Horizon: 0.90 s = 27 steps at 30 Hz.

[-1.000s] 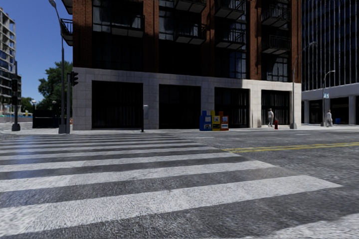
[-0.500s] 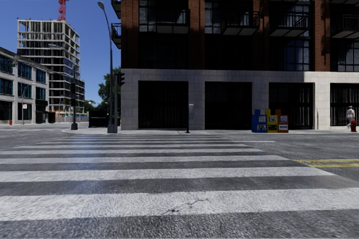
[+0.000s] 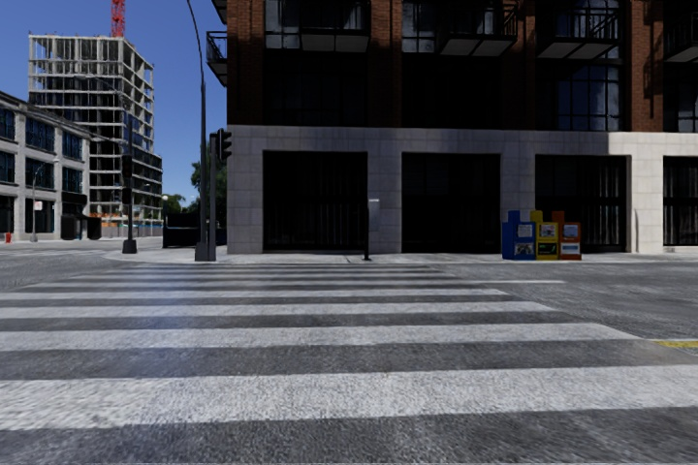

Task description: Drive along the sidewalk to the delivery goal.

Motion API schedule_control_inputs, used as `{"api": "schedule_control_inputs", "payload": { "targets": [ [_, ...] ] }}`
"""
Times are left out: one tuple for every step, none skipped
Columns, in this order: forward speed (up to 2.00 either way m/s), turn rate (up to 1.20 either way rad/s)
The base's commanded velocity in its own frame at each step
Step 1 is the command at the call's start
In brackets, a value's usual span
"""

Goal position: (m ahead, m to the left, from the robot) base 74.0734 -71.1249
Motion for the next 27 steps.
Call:
{"api": "schedule_control_inputs", "payload": {
  "targets": [
    [2.00, 0.00],
    [2.00, 0.00],
    [2.00, 0.00],
    [2.00, 0.00],
    [2.00, 0.00],
    [2.00, 0.00],
    [2.00, 0.00],
    [2.00, 0.00],
    [2.00, 0.00],
    [2.00, 0.00],
    [2.00, 0.05],
    [2.00, 0.12],
    [2.00, 0.17],
    [2.00, 0.17],
    [2.00, 0.18],
    [2.00, 0.21],
    [2.00, 0.21],
    [2.00, 0.25],
    [2.00, 0.30],
    [2.00, 0.30],
    [2.00, 0.32],
    [2.00, 0.32],
    [2.00, 0.32],
    [2.00, 0.32],
    [2.00, 0.32],
    [2.00, 0.32],
    [2.00, 0.32]
  ]
}}
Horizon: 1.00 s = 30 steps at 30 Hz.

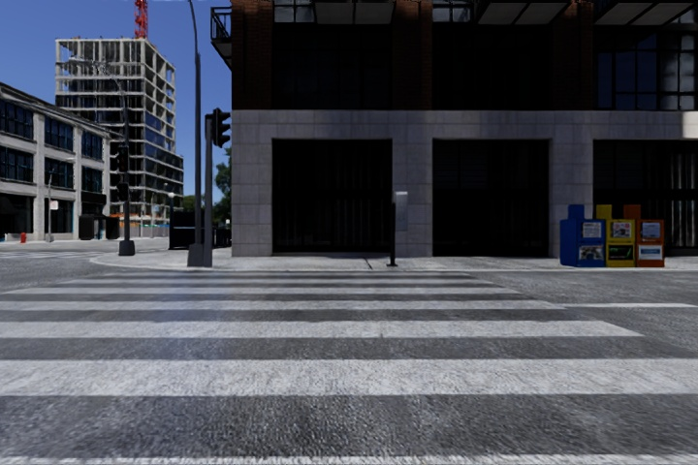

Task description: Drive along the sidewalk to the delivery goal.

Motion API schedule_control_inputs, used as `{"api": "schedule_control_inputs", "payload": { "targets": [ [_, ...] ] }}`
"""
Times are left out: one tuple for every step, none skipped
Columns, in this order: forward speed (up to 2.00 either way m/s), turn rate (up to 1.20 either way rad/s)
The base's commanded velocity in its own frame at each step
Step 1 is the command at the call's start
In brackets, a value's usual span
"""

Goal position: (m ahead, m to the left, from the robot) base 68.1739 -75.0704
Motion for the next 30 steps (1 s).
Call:
{"api": "schedule_control_inputs", "payload": {
  "targets": [
    [2.00, 0.00],
    [2.00, 0.00],
    [2.00, 0.00],
    [2.00, 0.00],
    [2.00, 0.00],
    [2.00, 0.00],
    [2.00, 0.00],
    [2.00, 0.00],
    [2.00, 0.00],
    [2.00, 0.00],
    [2.00, 0.00],
    [2.00, 0.00],
    [2.00, 0.00],
    [2.00, 0.00],
    [2.00, 0.00],
    [2.00, 0.00],
    [2.00, 0.00],
    [2.00, 0.00],
    [2.00, 0.00],
    [2.00, 0.00],
    [2.00, 0.00],
    [2.00, 0.00],
    [2.00, 0.00],
    [2.00, 0.00],
    [2.00, 0.00],
    [2.00, 0.00],
    [2.00, 0.00],
    [2.00, 0.00],
    [2.00, 0.00],
    [2.00, 0.00]
  ]
}}
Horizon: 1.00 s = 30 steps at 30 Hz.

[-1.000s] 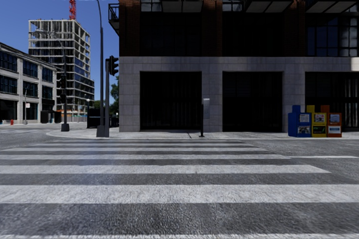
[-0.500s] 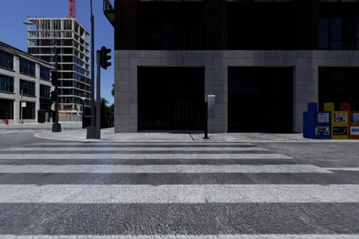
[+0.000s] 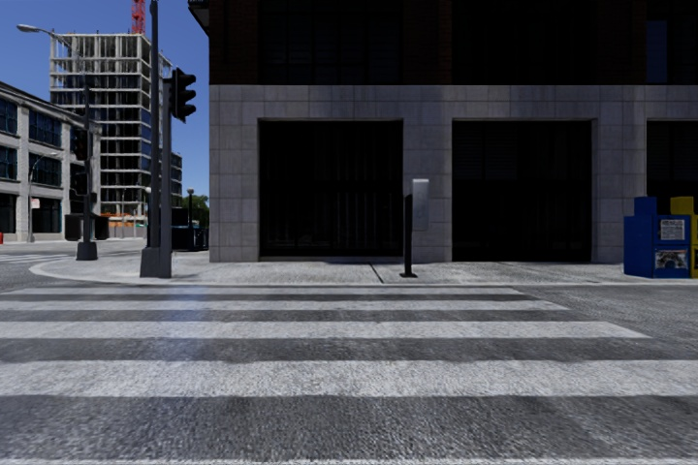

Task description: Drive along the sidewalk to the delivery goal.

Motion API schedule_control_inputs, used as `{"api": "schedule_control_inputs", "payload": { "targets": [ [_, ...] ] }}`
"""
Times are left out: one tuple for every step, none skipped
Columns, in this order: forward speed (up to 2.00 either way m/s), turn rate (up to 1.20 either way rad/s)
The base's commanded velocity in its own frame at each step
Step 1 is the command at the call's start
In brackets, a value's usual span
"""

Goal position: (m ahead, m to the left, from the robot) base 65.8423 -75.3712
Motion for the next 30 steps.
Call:
{"api": "schedule_control_inputs", "payload": {
  "targets": [
    [2.00, 0.00],
    [2.00, 0.00],
    [2.00, 0.00],
    [2.00, 0.00],
    [2.00, 0.00],
    [2.00, 0.00],
    [2.00, 0.00],
    [2.00, 0.00],
    [2.00, 0.00],
    [2.00, 0.00],
    [2.00, 0.00],
    [2.00, 0.00],
    [2.00, 0.00],
    [2.00, 0.00],
    [2.00, 0.00],
    [2.00, 0.00],
    [2.00, 0.00],
    [2.00, 0.00],
    [2.00, 0.00],
    [2.00, 0.00],
    [2.00, 0.00],
    [2.00, 0.00],
    [2.00, 0.00],
    [2.00, 0.00],
    [2.00, 0.00],
    [2.00, 0.00],
    [2.00, 0.00],
    [2.00, 0.00],
    [2.00, 0.00],
    [2.00, 0.00]
  ]
}}
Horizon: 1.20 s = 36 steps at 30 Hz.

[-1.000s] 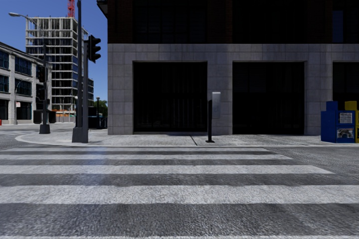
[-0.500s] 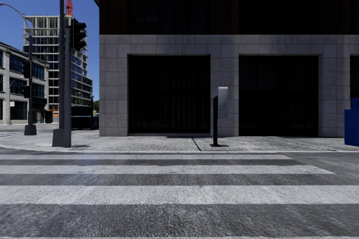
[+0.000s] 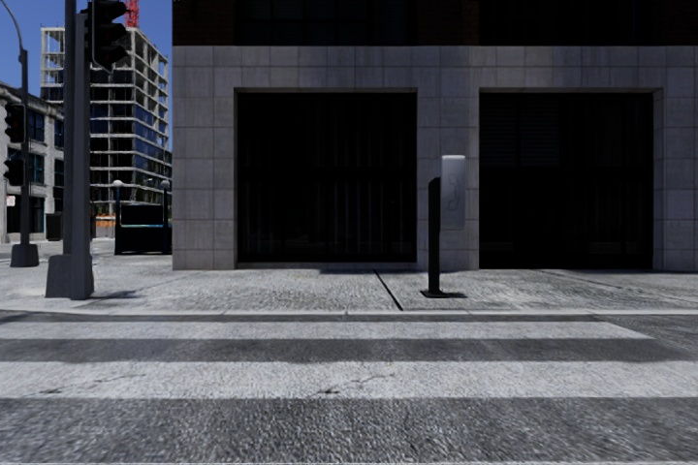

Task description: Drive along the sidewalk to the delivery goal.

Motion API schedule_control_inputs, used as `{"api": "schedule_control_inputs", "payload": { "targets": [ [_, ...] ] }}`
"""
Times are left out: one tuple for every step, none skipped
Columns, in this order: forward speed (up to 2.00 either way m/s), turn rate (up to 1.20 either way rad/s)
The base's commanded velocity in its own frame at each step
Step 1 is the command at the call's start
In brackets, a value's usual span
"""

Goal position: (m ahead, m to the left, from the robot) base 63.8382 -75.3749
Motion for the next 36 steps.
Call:
{"api": "schedule_control_inputs", "payload": {
  "targets": [
    [2.00, 0.00],
    [2.00, 0.00],
    [2.00, 0.00],
    [2.00, 0.00],
    [2.00, 0.00],
    [2.00, 0.00],
    [2.00, 0.00],
    [2.00, 0.00],
    [2.00, 0.00],
    [2.00, 0.00],
    [2.00, 0.00],
    [2.00, 0.00],
    [2.00, 0.00],
    [2.00, 0.00],
    [2.00, 0.00],
    [2.00, 0.00],
    [2.00, 0.00],
    [2.00, 0.00],
    [2.00, 0.00],
    [2.00, 0.00],
    [2.00, 0.00],
    [2.00, 0.00],
    [2.00, 0.00],
    [2.00, 0.00],
    [2.00, 0.00],
    [2.00, 0.00],
    [2.00, 0.00],
    [2.00, 0.00],
    [2.00, 0.00],
    [2.00, 0.00],
    [2.00, 0.00],
    [2.00, 0.00],
    [2.00, 0.00],
    [2.00, 0.00],
    [2.00, 0.00],
    [2.00, 0.00]
  ]
}}
